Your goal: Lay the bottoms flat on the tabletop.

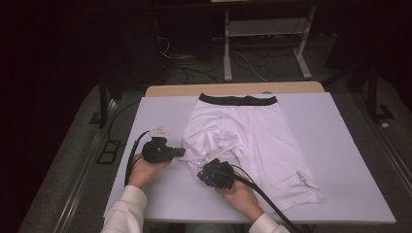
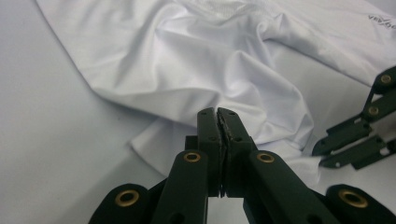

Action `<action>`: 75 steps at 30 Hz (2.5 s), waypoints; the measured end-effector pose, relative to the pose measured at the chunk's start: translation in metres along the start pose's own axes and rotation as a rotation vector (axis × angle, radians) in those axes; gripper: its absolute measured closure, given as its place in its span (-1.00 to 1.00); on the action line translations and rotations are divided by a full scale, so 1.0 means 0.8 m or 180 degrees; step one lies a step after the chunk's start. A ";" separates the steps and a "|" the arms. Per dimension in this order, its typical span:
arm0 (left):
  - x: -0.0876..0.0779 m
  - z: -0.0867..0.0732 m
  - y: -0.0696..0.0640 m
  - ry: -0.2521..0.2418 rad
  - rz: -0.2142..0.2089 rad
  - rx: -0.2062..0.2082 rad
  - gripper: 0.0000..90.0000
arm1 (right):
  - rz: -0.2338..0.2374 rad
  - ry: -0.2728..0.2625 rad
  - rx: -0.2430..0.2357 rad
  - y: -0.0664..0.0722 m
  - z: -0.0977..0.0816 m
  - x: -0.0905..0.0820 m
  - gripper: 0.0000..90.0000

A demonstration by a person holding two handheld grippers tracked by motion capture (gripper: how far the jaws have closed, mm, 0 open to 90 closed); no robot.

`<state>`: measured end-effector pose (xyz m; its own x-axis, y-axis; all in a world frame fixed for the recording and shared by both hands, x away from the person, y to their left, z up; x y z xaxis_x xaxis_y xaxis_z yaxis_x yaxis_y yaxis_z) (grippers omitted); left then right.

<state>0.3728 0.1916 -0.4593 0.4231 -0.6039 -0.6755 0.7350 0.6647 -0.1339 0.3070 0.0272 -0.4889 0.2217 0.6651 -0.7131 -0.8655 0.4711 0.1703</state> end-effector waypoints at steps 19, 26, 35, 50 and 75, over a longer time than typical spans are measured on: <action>-0.004 0.044 -0.009 0.0081 0.0021 -0.0182 0.95 | 0.0235 -0.0227 0.0486 -0.060 -0.045 -0.128 0.89; 0.023 0.031 0.009 0.0264 0.0054 -0.0280 0.95 | 0.0276 -0.0169 0.0543 -0.071 -0.060 -0.123 0.89; 0.026 0.023 0.007 0.0275 0.0010 -0.0194 0.53 | 0.0290 -0.0062 0.0532 -0.073 -0.066 -0.111 0.89; 0.015 -0.015 -0.057 0.0360 -0.0490 0.0465 0.00 | 0.0321 -0.0161 0.0594 -0.080 -0.066 -0.120 0.89; 0.035 -0.025 -0.068 0.0531 -0.0062 0.1138 0.92 | 0.0414 -0.0110 0.0626 -0.078 -0.067 -0.116 0.89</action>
<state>0.3341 0.1470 -0.4855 0.3369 -0.5156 -0.7879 0.8927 0.4410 0.0931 0.3165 -0.0955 -0.4698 0.1324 0.7454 -0.6533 -0.7843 0.4818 0.3908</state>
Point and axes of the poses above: each handheld gripper's, and its own axes: x roughly forward along the jaws, z roughly out of its top, y roughly to its left, the point moved 5 cm from there along x, roughly forward along the jaws, and after that the axes turned 6 degrees about z, right-handed, at the moved point
